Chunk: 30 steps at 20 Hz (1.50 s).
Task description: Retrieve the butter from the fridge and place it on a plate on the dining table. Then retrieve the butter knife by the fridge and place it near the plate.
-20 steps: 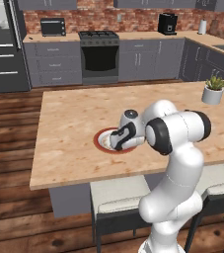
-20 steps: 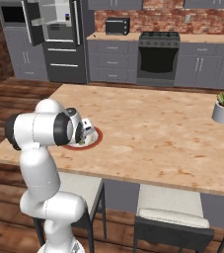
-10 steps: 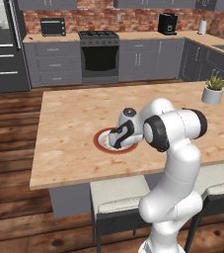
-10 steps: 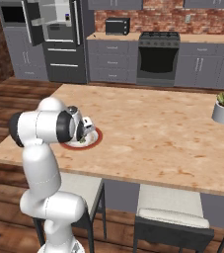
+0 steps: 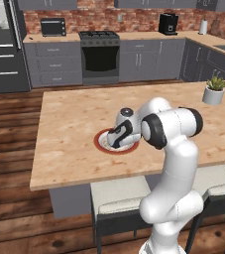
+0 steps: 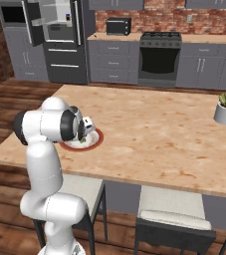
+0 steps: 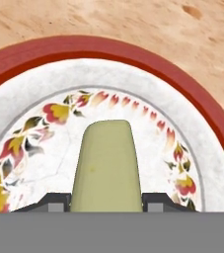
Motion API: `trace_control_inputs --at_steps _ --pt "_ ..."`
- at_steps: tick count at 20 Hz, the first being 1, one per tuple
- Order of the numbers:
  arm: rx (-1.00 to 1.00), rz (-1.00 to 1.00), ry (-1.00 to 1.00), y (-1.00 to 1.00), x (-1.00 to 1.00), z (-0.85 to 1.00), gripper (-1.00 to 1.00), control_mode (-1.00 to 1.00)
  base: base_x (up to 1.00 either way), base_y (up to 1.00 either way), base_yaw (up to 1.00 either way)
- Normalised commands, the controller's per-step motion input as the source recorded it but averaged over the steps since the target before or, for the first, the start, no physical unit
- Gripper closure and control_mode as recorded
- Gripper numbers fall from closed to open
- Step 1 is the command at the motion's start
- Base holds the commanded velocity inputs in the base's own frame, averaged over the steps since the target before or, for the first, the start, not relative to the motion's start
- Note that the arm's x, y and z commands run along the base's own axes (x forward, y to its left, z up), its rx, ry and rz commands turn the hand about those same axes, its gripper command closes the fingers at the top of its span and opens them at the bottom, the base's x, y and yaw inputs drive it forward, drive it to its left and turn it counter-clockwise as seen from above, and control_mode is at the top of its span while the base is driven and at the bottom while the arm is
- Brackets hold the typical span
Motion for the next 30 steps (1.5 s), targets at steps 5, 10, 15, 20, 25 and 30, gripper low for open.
trace_control_inputs --at_steps 5,10,15,20,25,30 --pt "0.02 0.00 0.00 0.02 0.00 -0.19 1.00 -1.00 0.00 0.00 0.00" --pt "0.02 0.00 0.00 0.00 0.02 -0.15 1.00 -1.00 0.00 0.00 0.00" --pt "0.00 0.00 0.00 0.00 0.06 -0.05 1.00 -1.00 0.00 0.00 0.00" --pt "0.00 0.00 0.00 0.00 0.06 -0.03 -1.00 -1.00 0.00 0.00 0.00" --pt "0.00 0.00 0.00 0.00 0.01 0.00 -1.00 -1.00 0.00 0.00 0.00" --pt "0.00 0.00 0.00 0.00 0.00 0.00 -1.00 -1.00 0.00 0.00 0.00"
